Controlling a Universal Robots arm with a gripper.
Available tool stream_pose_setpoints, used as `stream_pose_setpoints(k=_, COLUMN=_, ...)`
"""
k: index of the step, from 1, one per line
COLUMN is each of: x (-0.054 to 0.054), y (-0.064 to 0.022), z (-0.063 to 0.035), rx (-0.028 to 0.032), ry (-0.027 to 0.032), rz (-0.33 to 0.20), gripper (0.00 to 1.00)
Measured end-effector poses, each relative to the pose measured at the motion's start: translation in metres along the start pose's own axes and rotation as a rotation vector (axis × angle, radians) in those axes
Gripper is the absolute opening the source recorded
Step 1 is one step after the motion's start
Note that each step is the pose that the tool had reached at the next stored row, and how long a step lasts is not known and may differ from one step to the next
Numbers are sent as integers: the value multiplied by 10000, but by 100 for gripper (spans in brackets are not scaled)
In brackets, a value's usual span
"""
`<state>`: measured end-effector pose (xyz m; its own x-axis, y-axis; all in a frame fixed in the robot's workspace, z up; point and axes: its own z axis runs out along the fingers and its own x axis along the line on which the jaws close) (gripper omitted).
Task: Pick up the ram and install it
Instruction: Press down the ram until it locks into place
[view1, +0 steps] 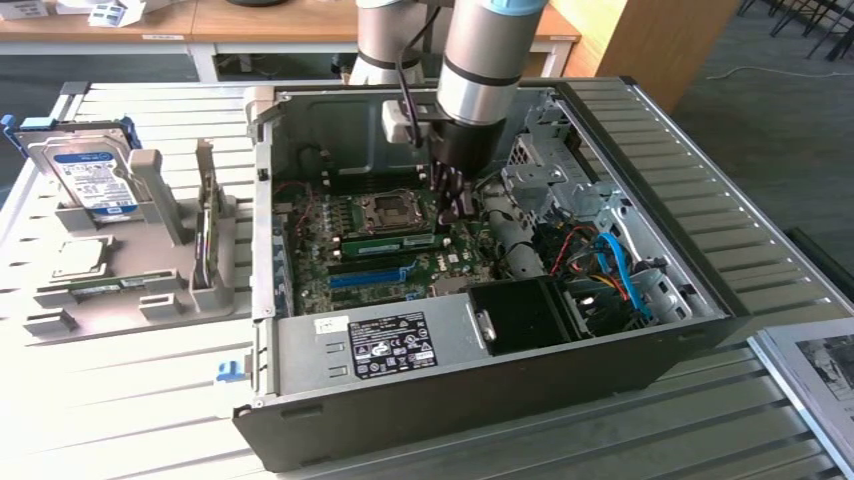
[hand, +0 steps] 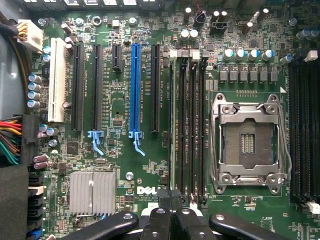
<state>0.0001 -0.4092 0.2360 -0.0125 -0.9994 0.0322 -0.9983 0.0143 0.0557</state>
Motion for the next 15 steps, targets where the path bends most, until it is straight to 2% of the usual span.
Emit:
stream_pose_setpoints(k=9, x=-27, y=0, z=1, rx=0, ry=0, rz=-1, gripper=10)
stream_pose_setpoints(k=15, x=-28, y=-2, z=38, rx=3, ry=0, rz=-1, gripper=10)
